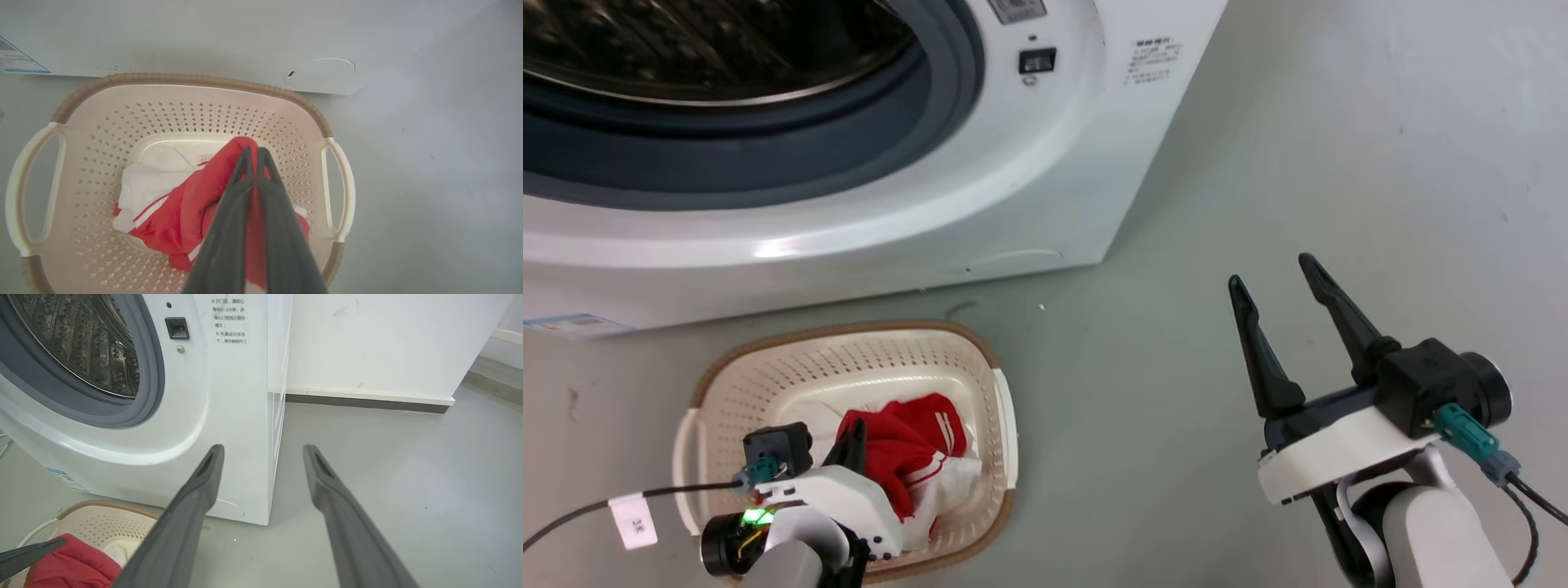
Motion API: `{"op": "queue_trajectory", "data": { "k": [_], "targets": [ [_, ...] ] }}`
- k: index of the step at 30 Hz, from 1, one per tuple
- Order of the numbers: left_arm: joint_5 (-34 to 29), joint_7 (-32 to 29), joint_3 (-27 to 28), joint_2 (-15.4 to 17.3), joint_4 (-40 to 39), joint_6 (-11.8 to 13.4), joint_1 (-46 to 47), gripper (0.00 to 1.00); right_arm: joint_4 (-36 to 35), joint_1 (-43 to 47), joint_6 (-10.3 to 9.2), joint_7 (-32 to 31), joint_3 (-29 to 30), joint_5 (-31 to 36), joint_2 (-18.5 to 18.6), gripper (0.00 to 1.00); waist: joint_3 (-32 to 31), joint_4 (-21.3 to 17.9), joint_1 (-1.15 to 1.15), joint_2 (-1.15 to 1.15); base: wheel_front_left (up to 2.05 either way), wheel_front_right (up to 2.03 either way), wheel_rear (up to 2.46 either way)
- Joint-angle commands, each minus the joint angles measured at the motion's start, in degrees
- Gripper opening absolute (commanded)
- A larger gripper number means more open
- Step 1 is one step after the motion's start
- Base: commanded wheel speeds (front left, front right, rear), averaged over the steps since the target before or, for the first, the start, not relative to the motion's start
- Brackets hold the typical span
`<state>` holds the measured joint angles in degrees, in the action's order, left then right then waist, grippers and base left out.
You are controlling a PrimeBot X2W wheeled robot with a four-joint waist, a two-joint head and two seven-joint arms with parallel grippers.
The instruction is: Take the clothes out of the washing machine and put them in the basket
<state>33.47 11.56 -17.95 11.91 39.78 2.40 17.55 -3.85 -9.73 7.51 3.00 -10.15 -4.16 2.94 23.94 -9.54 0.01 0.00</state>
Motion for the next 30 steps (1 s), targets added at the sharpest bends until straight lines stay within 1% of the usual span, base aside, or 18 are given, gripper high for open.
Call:
{"op": "queue_trajectory", "data": {
  "k": [1, 3, 6, 10, 17, 21, 29, 30],
  "targets": [
    [-0.41, 0.31, -0.02, 0.11, 1.79, -0.40, 1.60, 0.00, 0.11, -1.42, -0.04, 0.45, -0.19, -0.09, -0.12, 1.00, 3.15, -1.98, -0.01, 0.00, 0.00, 0.00, 0.00],
    [-0.25, 0.45, -0.17, -0.40, 5.95, -0.99, 3.56, 0.00, 0.31, -2.10, -0.04, 1.06, -0.70, -0.39, -0.12, 1.00, 4.83, -2.62, -0.01, 0.00, 0.00, 0.00, 0.00],
    [-0.09, -0.11, -0.55, -0.53, 11.97, -2.44, 6.98, 0.00, 0.73, -3.32, -0.04, 1.87, -1.45, -0.98, -0.11, 1.00, 7.29, -3.48, -0.01, 0.00, 0.00, 0.00, 0.00],
    [0.27, -0.55, -0.67, -0.54, 18.95, -3.77, 11.53, 0.00, 1.13, -4.71, -0.04, 2.65, -2.59, -1.70, -0.11, 1.00, 10.51, -4.37, -0.01, 0.00, 0.00, 0.00, 0.00],
    [0.72, -1.62, -0.36, 0.46, 28.27, -4.29, 18.17, 0.00, 0.93, -6.94, -0.04, 3.60, -4.65, -1.96, -0.11, 1.00, 15.98, -6.50, -0.01, 0.00, 0.00, 0.00, 0.00],
    [1.34, -2.69, 0.01, 1.41, 31.22, -4.27, 20.04, 0.00, 1.12, -7.32, -0.04, 4.25, -5.05, -2.38, -0.11, 1.00, 17.93, -7.55, -0.01, 0.00, 0.00, 0.00, 0.00],
    [2.41, -5.42, 0.32, 1.29, 33.32, -3.94, 20.54, 0.00, 2.33, -8.13, -0.04, 5.15, -5.30, -2.77, -0.11, 1.00, 18.57, -8.30, -0.01, 0.00, 0.00, 0.00, 0.00],
    [2.41, -5.27, 0.27, 1.27, 33.43, -3.80, 20.45, 0.29, 2.55, -8.14, -0.05, 5.24, -5.27, -2.76, -0.10, 1.00, 18.37, -8.31, -0.01, 0.00, 0.00, 0.00, 0.00]
  ]
}}
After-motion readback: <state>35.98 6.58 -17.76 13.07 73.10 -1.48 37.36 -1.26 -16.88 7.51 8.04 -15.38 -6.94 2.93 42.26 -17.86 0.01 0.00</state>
